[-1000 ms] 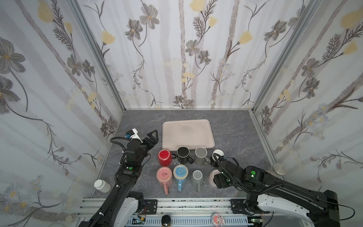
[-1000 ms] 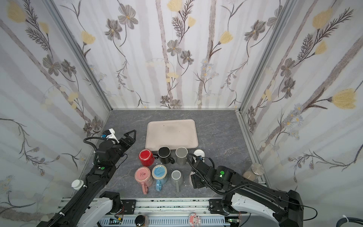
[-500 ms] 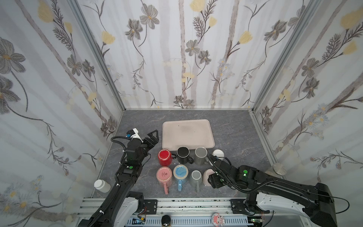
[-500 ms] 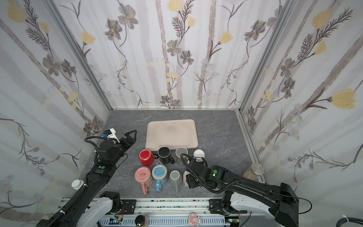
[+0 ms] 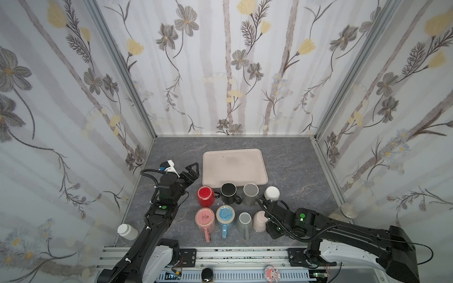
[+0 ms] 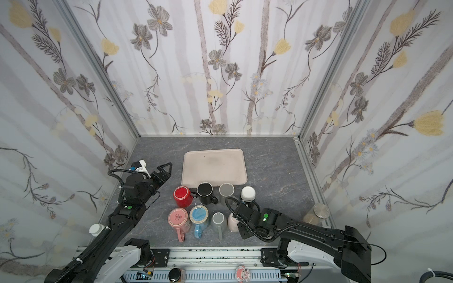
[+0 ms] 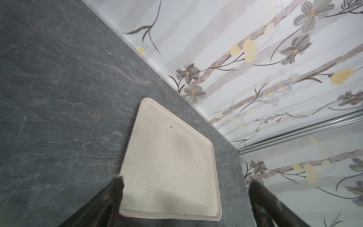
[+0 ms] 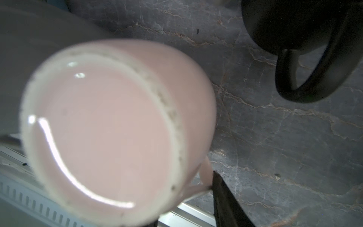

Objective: Turn the mug right side up
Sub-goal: Pick up the mug from the bottom-center of the table.

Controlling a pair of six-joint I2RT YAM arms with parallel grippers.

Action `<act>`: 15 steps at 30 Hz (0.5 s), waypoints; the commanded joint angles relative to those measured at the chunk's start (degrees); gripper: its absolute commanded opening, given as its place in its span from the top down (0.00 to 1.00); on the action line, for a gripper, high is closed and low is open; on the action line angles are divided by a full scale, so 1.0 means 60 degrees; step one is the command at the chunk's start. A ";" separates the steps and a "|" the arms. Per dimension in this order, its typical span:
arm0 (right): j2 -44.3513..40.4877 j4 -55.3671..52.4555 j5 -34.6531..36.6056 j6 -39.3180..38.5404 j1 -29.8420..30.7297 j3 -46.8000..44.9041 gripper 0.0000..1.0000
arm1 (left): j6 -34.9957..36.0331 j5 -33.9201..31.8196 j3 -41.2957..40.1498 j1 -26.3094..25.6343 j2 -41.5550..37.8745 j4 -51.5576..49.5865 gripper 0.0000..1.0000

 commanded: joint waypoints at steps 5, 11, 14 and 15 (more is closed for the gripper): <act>0.0037 0.0399 0.0190 -0.0194 0.0006 -0.0034 0.64 | -0.0040 0.0190 0.0092 0.0011 0.0026 0.0340 0.02; 0.0276 0.0547 0.0600 0.0058 0.0003 -0.0070 0.61 | -0.0158 0.0283 0.0063 -0.0006 0.0147 0.0432 0.02; 0.0334 0.0643 0.0696 0.0046 0.0007 -0.0085 0.62 | -0.0186 0.0349 0.0099 -0.0014 0.0199 0.0462 0.01; 0.0360 0.0694 0.0734 0.0040 -0.0004 -0.0100 0.62 | -0.0189 0.0372 0.0105 -0.0008 0.0208 0.0474 0.01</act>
